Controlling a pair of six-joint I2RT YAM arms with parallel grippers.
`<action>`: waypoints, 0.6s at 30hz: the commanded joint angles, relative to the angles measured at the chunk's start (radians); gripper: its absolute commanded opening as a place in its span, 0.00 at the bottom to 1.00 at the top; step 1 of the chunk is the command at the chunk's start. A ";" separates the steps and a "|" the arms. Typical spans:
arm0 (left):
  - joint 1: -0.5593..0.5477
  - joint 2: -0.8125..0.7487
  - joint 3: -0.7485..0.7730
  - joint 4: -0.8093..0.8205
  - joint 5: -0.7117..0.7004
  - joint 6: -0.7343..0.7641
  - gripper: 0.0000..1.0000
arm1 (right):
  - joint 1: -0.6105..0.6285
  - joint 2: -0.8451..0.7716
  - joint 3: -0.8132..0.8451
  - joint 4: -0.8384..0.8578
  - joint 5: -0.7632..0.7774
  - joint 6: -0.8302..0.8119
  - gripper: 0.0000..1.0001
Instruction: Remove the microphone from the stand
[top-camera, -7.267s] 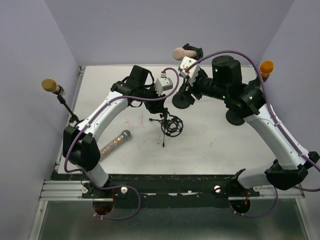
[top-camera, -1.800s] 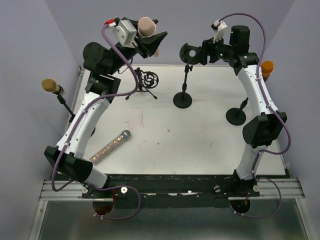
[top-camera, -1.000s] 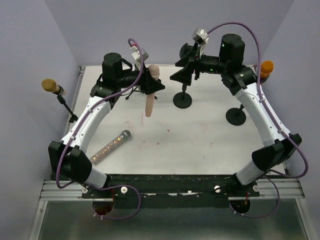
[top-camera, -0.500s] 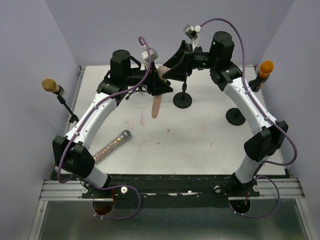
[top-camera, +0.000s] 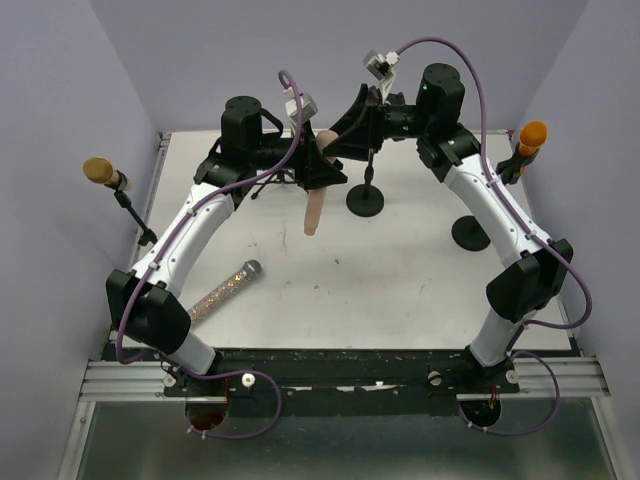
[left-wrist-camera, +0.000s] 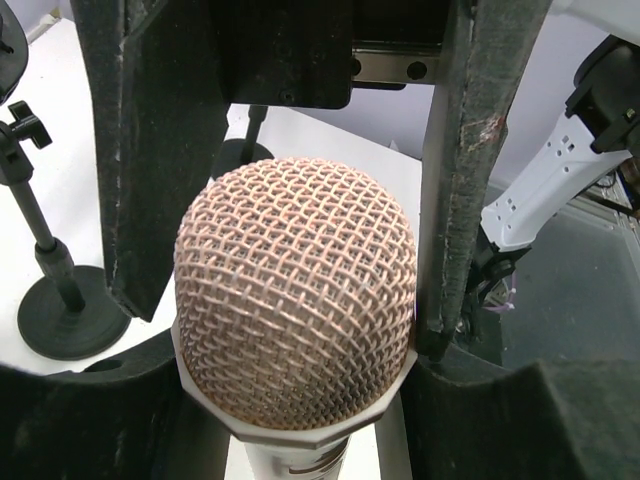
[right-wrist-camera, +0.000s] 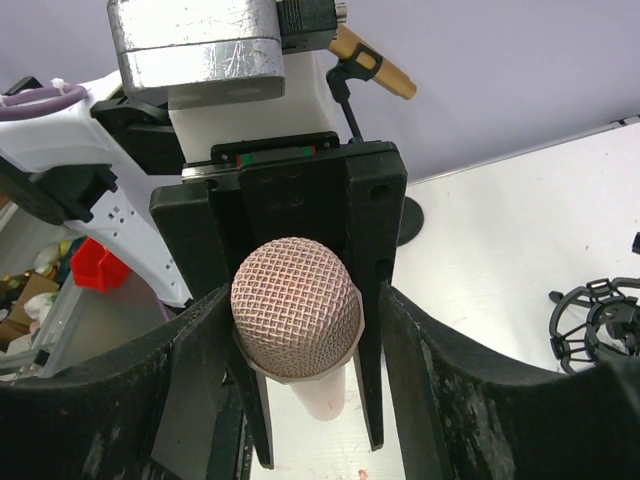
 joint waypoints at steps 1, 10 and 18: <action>-0.006 0.003 0.031 0.011 0.036 -0.004 0.00 | 0.006 0.026 0.022 0.009 0.011 0.019 0.64; -0.011 -0.011 0.028 -0.012 -0.035 0.008 0.53 | 0.004 0.042 0.053 0.085 -0.002 0.069 0.21; 0.006 -0.055 -0.022 -0.041 -0.085 0.061 0.78 | -0.028 0.048 0.129 0.085 0.058 0.102 0.05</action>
